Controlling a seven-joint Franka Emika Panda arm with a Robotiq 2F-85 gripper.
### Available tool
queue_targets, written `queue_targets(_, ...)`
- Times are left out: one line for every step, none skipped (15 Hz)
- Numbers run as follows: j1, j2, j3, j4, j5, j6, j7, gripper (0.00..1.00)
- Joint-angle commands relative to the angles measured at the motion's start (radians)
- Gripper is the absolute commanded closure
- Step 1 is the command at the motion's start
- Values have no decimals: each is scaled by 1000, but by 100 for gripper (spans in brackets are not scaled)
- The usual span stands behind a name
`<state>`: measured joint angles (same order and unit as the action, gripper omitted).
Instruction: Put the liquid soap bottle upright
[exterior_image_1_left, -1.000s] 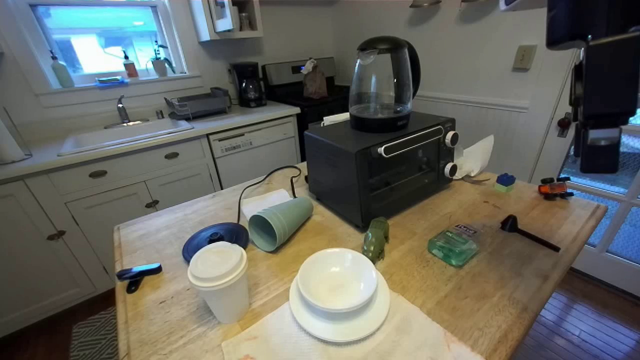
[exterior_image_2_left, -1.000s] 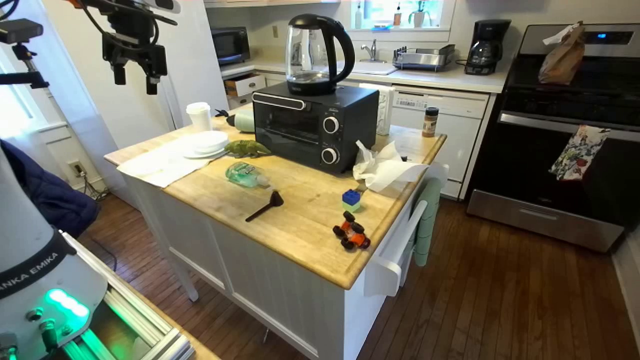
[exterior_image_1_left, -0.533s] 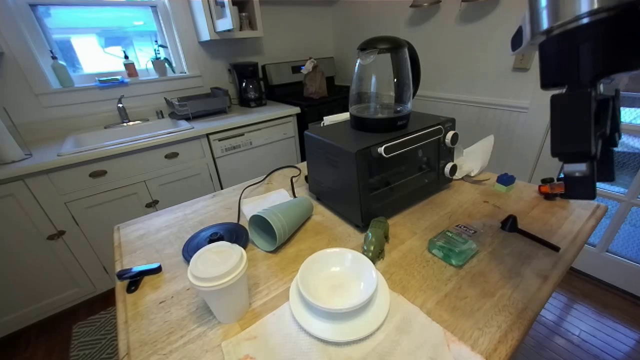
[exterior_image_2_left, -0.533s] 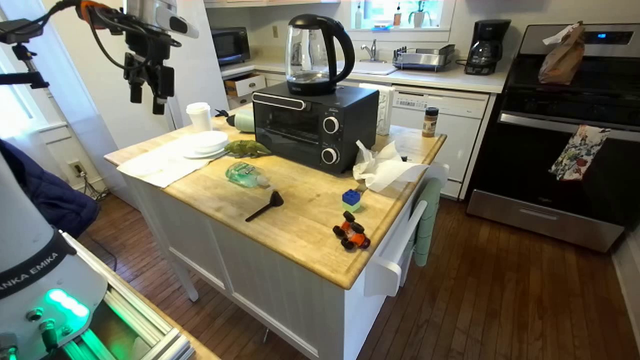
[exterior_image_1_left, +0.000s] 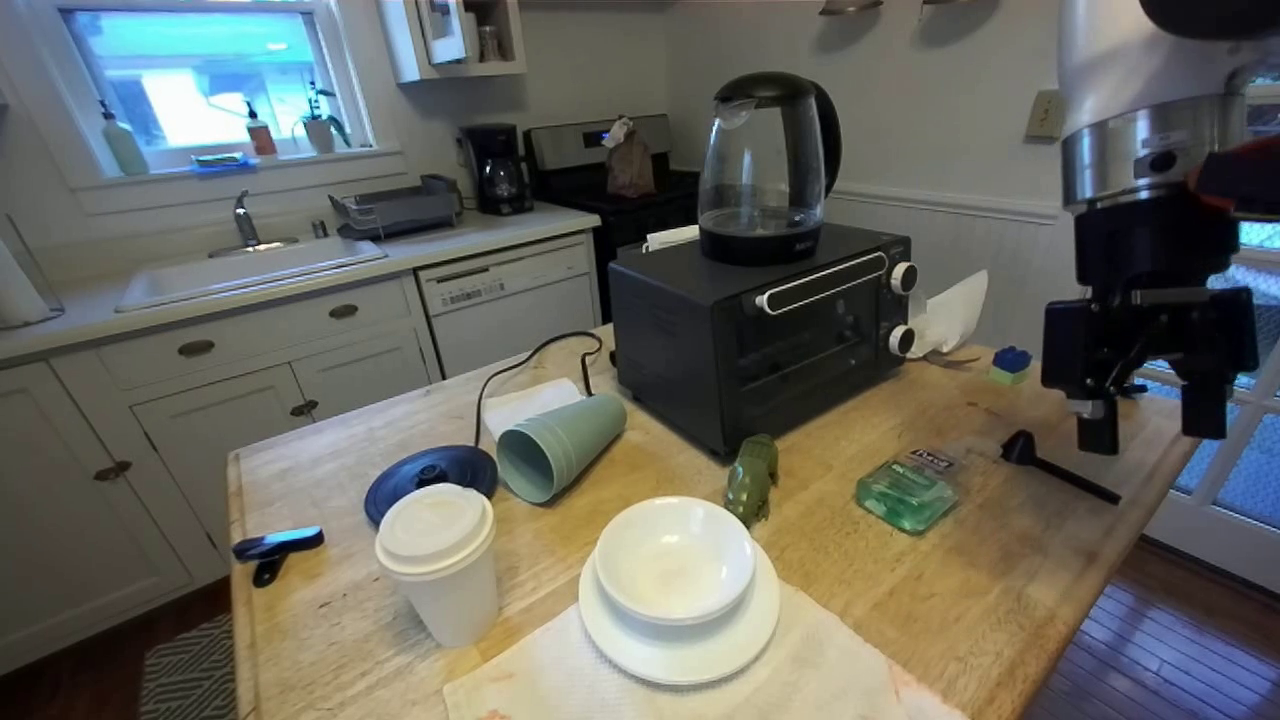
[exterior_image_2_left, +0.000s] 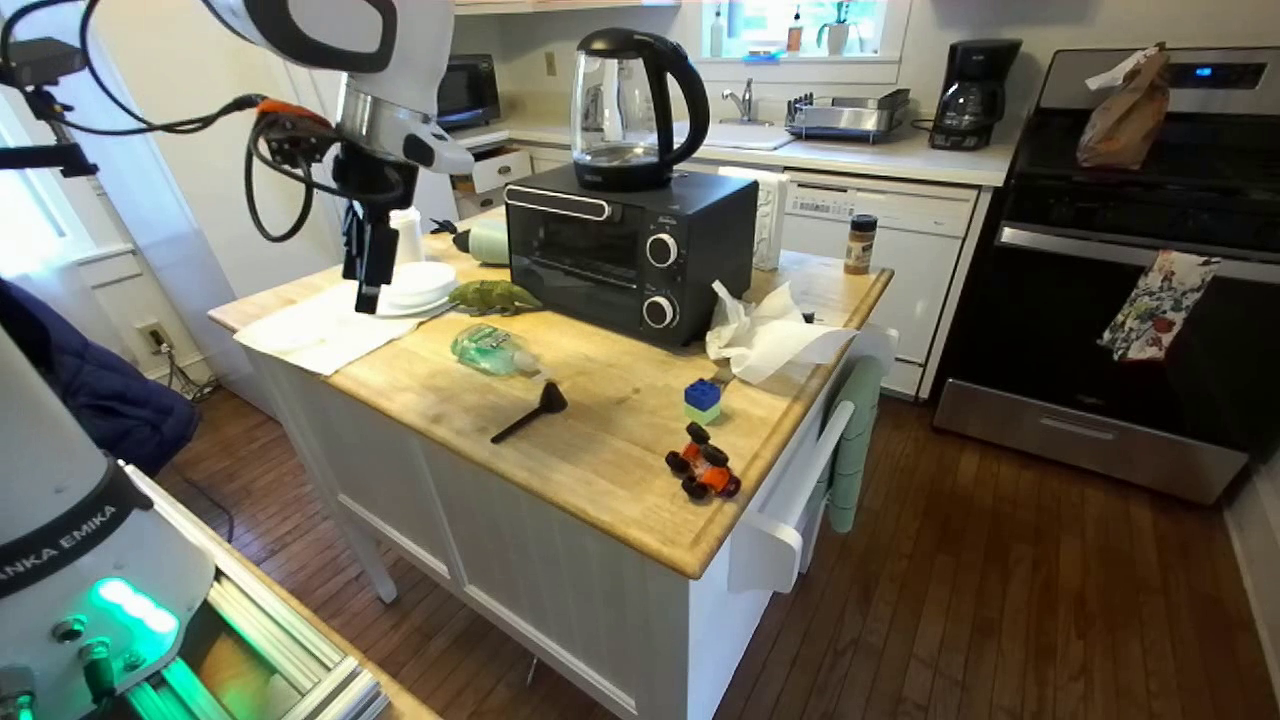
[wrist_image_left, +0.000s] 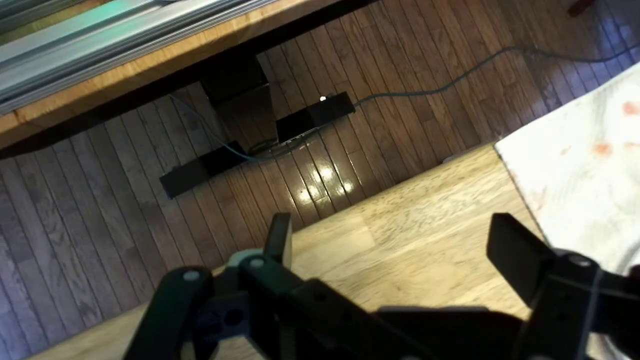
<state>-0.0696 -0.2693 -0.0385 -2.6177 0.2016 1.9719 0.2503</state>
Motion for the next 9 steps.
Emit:
queue_targets(-46, 69, -42, -27, 61, 104, 56, 0)
queue_targets(-29, 34, -25, -17, 18, 53, 26, 0)
queue_targets(-39, 50, -36, -23, 26, 75, 32, 0)
queue_targets(-45, 63, -42, -24, 31, 84, 33, 0)
queue_targets(-47, 69, -44, -24, 32, 88, 36, 0)
queue_targets(-47, 72, -44, -24, 32, 90, 40, 0)
queue_targets(-46, 72, -44, -23, 33, 91, 43, 0)
queue_targets(-46, 72, -43, -23, 33, 91, 44, 0)
queue_targets(-46, 72, -43, -23, 33, 91, 45, 0)
